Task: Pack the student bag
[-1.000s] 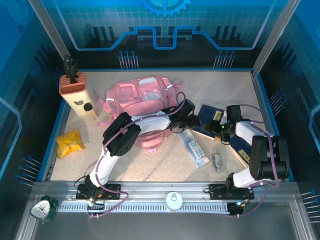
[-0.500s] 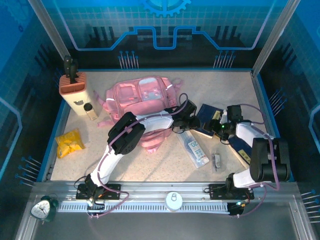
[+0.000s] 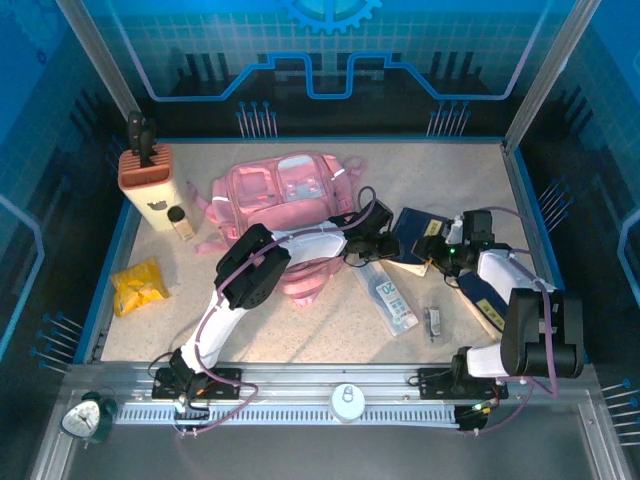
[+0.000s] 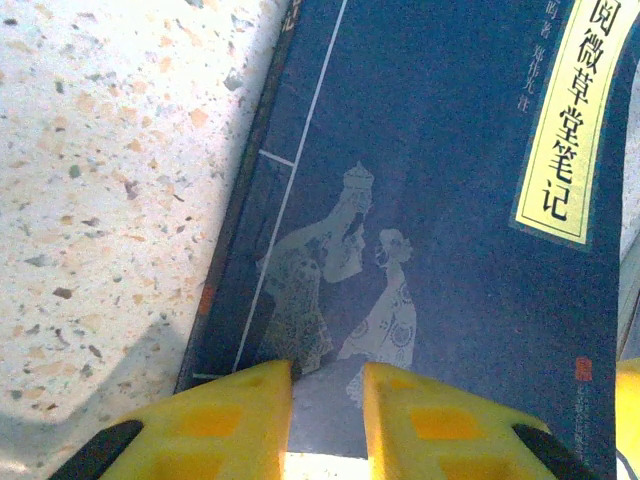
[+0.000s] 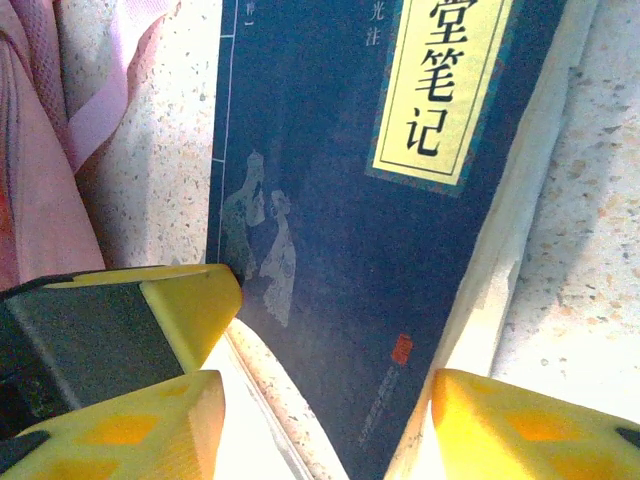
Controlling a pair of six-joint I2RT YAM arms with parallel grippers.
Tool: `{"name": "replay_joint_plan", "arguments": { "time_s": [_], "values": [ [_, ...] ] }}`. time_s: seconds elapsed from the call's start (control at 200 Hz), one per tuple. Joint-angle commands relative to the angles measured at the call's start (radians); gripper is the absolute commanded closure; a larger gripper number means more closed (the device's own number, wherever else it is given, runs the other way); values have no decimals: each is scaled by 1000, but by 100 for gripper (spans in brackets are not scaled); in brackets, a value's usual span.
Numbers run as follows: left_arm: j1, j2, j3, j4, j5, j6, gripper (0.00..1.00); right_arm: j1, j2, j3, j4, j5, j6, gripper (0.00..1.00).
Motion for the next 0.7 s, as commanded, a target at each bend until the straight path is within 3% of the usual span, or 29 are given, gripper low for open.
{"name": "replay_joint_plan", "arguments": {
  "time_s": [0.0, 0.695],
  "values": [
    [-1, 31, 17, -51, 7, 13, 73, -20, 6, -23, 21, -40, 14, 49],
    [0, 24, 22, -37, 16, 4, 72, -56, 7, -85, 87, -78, 91, 90]
  ]
}}
